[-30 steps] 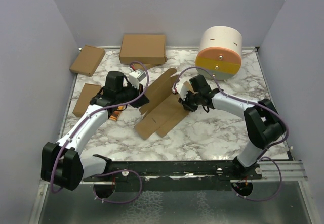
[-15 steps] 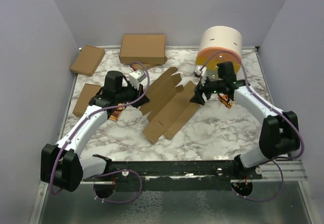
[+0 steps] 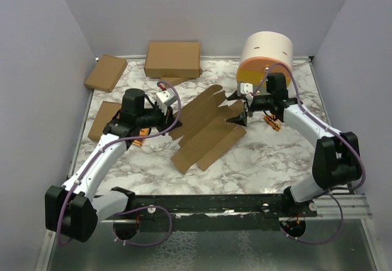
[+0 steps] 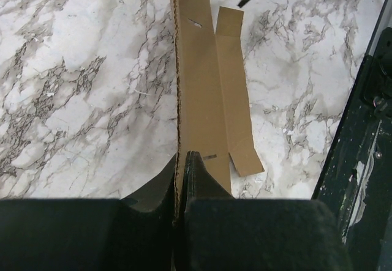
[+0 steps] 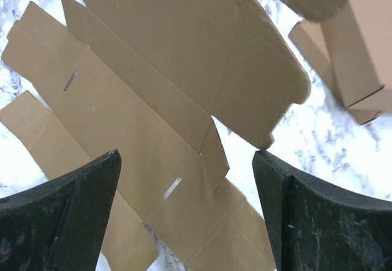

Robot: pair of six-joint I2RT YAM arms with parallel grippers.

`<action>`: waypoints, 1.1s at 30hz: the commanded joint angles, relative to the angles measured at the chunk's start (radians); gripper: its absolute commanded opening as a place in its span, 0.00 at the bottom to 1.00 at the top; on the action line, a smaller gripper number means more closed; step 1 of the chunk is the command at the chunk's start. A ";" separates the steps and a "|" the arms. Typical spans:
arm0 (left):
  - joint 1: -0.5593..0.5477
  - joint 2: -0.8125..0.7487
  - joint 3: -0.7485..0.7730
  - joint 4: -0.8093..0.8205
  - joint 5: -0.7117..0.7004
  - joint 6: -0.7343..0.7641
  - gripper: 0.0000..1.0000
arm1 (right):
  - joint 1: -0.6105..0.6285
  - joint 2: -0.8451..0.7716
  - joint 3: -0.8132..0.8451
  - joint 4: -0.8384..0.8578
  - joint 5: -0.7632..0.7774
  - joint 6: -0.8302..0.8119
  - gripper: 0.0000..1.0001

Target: Fold the paper box

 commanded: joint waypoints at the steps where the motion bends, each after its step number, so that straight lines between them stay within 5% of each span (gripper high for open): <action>1: 0.003 -0.034 -0.017 0.045 0.055 0.013 0.00 | 0.000 0.055 0.035 0.076 -0.017 0.030 0.83; 6: 0.005 -0.032 -0.015 0.050 0.058 0.004 0.00 | 0.001 0.081 0.009 0.106 0.016 0.074 0.70; 11: 0.005 -0.031 -0.017 0.068 0.008 -0.050 0.00 | 0.003 0.063 -0.008 0.127 0.055 0.108 0.33; 21: 0.003 -0.015 -0.069 0.310 -0.138 -0.447 0.00 | 0.072 0.016 -0.054 0.271 0.286 0.343 0.02; 33: -0.057 -0.003 -0.098 0.423 -0.214 -0.579 0.00 | 0.293 0.071 -0.022 0.325 0.578 0.551 0.02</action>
